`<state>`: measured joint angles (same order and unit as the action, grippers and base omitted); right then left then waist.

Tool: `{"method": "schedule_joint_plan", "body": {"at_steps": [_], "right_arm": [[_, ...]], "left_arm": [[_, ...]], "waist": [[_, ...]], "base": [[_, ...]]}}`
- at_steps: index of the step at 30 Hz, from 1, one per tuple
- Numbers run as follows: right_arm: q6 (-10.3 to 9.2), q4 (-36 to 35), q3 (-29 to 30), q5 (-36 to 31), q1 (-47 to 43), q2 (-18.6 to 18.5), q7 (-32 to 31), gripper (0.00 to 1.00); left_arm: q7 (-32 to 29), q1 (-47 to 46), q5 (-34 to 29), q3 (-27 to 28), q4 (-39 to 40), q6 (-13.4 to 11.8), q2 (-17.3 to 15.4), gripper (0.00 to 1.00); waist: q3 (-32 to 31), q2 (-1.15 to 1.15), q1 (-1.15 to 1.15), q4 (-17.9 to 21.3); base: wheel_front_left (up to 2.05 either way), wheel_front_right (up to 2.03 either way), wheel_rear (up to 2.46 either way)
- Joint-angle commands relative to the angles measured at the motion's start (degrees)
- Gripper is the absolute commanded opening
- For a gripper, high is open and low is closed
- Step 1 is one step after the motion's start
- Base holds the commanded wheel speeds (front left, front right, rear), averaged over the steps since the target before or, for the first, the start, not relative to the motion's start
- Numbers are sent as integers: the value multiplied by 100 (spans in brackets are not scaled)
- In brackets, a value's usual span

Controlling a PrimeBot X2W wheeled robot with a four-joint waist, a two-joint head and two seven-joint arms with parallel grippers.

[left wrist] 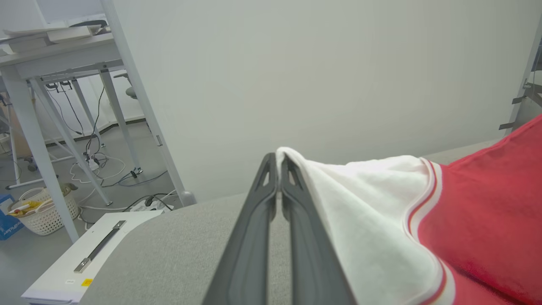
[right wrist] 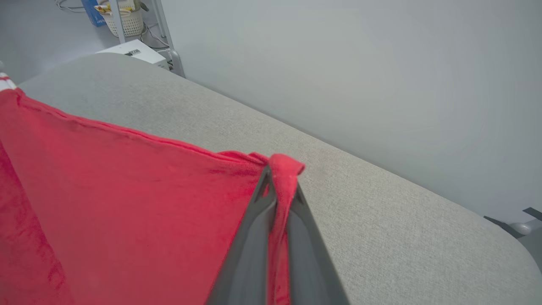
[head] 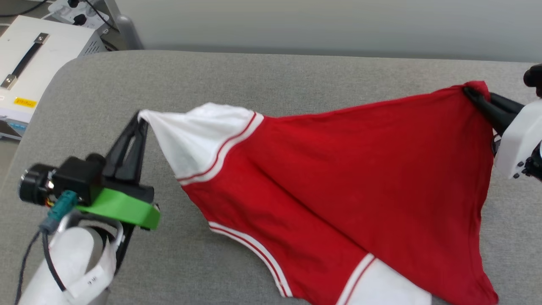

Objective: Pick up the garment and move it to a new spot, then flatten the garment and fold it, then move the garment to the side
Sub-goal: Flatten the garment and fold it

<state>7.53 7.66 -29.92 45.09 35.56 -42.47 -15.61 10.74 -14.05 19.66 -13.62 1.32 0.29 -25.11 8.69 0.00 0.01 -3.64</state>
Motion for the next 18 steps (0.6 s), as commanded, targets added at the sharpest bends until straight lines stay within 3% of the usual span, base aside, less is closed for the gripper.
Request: {"method": "schedule_joint_plan", "body": {"at_steps": [1,11,18], "right_arm": [[-4,-152,156,-19,-54,11,39,0],[-4,-932,1246,-244,444,255,-106,0],[-4,-945,1444,-480,1361,456,-316,0]], "left_arm": [[-64,-306,-28,76,139,47,-87,0],[-642,-2316,-34,71,419,382,-352,0],[-881,-3958,-58,-219,-31,589,-323,0]], "waist": [[-123,0,-1,123],[-44,0,-1,286],[368,0,-1,388]], "base": [[0,0,0],[0,0,0],[0,0,0]]}}
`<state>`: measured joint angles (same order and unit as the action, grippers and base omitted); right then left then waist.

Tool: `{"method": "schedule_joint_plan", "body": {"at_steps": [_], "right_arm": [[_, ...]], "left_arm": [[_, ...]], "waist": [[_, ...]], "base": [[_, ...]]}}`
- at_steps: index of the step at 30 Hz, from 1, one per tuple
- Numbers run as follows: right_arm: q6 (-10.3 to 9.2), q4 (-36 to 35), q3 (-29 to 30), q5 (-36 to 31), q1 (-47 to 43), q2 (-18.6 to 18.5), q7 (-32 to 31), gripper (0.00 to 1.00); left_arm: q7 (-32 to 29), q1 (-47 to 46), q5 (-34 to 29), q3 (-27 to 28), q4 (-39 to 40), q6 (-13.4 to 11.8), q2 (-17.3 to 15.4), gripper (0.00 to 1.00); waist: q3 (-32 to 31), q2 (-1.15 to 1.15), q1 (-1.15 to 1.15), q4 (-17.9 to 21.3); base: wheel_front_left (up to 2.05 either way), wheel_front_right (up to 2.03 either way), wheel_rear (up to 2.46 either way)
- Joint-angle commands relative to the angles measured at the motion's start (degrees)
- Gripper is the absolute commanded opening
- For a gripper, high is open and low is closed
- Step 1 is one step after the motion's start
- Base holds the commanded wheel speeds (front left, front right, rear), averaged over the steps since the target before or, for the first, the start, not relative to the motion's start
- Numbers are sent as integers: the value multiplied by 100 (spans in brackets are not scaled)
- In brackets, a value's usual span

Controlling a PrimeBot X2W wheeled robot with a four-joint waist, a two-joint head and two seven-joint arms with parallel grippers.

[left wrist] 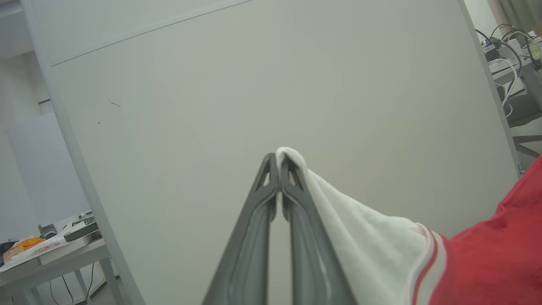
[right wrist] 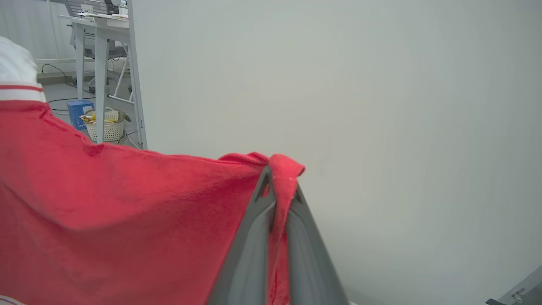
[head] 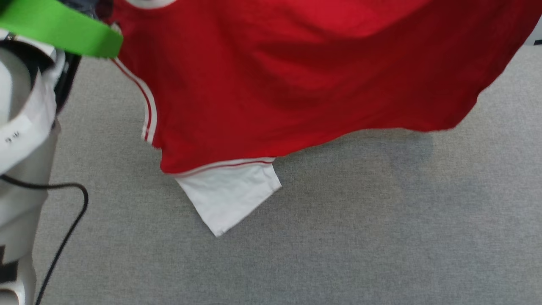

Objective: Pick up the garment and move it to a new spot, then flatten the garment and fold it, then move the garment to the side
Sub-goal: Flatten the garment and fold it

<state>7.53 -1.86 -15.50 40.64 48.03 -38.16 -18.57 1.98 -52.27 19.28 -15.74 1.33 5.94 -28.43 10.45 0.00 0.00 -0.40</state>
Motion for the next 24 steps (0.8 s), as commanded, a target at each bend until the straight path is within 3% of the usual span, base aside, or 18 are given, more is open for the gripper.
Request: {"method": "schedule_joint_plan", "body": {"at_steps": [1,8,18,24], "right_arm": [[-4,67,-11,-72,318,47,-49,0],[-4,861,-199,-317,1881,256,-62,0],[-4,2563,-663,-713,4348,713,351,0],[-4,3429,-840,-836,5321,1011,845,0]], "left_arm": [[-24,-426,4,-59,-151,50,33,0],[-170,-2095,-14,-377,-867,130,3,0],[-363,-4344,-163,-752,-1578,151,-34,0],[-273,-5030,-116,-849,-1969,153,3,0]], "waist": [[292,0,0,79],[1018,0,0,250],[1885,0,0,496],[2133,0,0,560]], "base": [[0,0,0],[0,0,0],[0,0,0],[0,0,0]]}}
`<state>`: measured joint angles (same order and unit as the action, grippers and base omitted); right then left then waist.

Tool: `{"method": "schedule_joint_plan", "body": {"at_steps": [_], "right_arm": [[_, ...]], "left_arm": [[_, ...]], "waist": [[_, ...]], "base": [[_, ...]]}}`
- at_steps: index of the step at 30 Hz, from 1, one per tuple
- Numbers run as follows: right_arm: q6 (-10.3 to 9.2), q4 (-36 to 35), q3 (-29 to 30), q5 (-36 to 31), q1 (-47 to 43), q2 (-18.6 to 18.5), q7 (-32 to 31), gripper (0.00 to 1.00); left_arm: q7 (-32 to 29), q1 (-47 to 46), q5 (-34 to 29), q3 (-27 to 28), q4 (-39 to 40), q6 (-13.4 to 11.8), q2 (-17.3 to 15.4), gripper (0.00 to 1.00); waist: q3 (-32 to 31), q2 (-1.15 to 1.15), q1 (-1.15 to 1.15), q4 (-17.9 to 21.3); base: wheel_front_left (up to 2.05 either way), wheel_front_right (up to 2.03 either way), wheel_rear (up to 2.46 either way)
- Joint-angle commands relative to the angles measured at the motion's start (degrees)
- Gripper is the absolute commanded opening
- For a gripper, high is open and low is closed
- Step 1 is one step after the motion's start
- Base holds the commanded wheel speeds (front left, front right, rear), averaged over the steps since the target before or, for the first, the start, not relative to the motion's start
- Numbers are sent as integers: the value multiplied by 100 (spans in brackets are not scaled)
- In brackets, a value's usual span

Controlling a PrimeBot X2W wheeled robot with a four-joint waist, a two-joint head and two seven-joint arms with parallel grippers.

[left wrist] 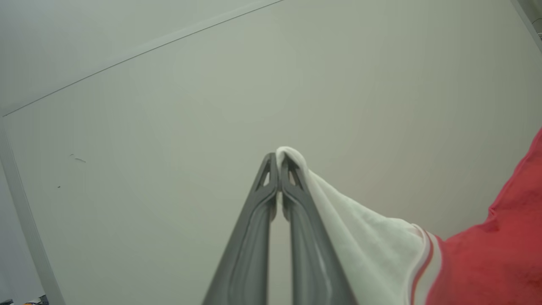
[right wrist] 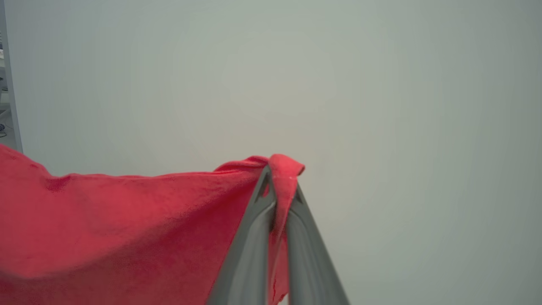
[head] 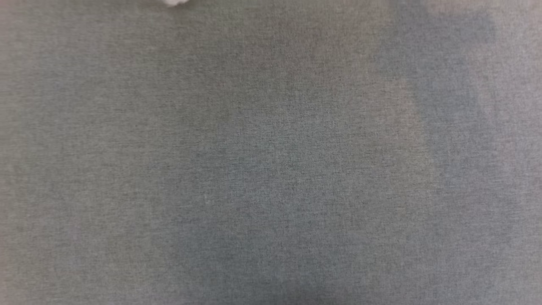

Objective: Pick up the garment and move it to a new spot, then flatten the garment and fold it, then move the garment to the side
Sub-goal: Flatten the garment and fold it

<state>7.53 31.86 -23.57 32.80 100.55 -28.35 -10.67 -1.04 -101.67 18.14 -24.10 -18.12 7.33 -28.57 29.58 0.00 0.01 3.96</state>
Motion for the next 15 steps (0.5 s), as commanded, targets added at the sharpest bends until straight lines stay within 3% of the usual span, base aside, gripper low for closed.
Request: {"method": "schedule_joint_plan", "body": {"at_steps": [1,9,15], "right_arm": [[-4,154,-94,-65,163,64,104,0],[-4,834,-675,63,572,184,406,0],[-4,1114,-1191,328,283,160,702,0]], "left_arm": [[36,-137,-4,-26,-54,14,9,0],[224,-106,31,-196,-328,14,-133,0],[549,300,223,-327,-531,15,-229,0]], "waist": [[259,0,-1,129],[626,0,-1,84],[715,0,-1,17]], "base": [[0,0,0],[0,0,0],[0,0,0]]}}
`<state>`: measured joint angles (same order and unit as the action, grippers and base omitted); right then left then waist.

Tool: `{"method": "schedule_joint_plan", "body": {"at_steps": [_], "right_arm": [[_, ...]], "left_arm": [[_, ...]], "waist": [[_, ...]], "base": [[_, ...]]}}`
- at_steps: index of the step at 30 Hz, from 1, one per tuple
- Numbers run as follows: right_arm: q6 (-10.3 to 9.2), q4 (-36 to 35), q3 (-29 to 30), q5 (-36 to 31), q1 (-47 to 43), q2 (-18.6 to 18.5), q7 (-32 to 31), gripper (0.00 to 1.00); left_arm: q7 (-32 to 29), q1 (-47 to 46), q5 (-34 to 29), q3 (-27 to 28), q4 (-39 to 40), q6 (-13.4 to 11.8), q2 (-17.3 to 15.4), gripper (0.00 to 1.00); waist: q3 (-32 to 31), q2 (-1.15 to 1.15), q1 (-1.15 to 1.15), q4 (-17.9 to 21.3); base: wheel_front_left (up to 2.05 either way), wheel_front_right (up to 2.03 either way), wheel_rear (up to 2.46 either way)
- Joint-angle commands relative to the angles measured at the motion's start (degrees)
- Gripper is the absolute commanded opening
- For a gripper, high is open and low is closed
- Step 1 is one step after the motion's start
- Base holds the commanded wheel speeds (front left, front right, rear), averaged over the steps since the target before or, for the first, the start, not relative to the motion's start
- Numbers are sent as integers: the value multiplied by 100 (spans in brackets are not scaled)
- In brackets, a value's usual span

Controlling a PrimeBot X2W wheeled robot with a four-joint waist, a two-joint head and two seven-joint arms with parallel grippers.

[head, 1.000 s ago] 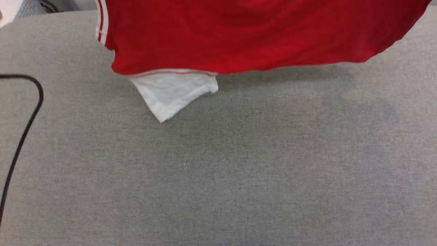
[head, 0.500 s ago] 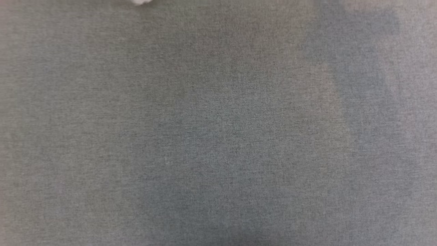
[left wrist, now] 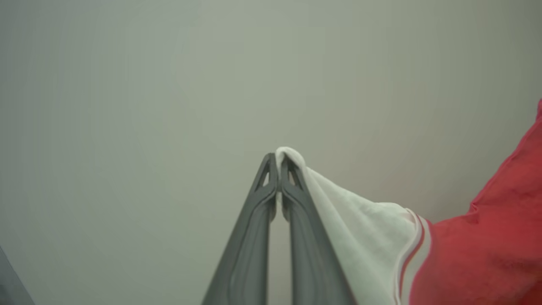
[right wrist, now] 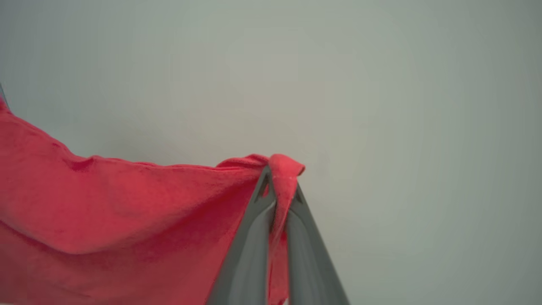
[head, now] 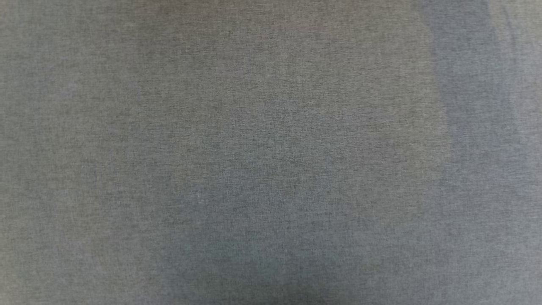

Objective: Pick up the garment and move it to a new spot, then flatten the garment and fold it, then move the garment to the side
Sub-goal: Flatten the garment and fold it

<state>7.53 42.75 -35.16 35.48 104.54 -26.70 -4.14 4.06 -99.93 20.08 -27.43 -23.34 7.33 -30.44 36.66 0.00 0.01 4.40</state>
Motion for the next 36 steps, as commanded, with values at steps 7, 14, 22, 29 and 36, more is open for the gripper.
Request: {"method": "schedule_joint_plan", "body": {"at_steps": [7,14,22,29,36], "right_arm": [[-4,45,-557,719,-1171,-2,542,0],[-4,-235,-1126,1232,-2359,-48,877,0],[-4,-736,-1791,1576,-3595,-430,1031,0],[-4,-1148,-2269,1810,-4782,-777,1039,0],[-4,-1548,-2440,1989,-6032,-1137,1081,0]], "left_arm": [[420,1222,200,-115,-140,-65,-140,0],[802,2798,473,-63,137,-300,-392,0],[943,4817,928,51,772,-660,-647,0],[961,6760,1269,-31,1286,-1106,-730,0],[994,8549,1645,-188,1606,-1303,-854,0]], "waist": [[-322,0,-1,-54],[-781,0,-1,-74],[-1423,0,-1,-188],[-2158,0,-1,-295],[-2781,0,-1,-458]], "base": [[0,0,0],[0,0,0],[0,0,0],[0,0,0],[0,0,0]]}}
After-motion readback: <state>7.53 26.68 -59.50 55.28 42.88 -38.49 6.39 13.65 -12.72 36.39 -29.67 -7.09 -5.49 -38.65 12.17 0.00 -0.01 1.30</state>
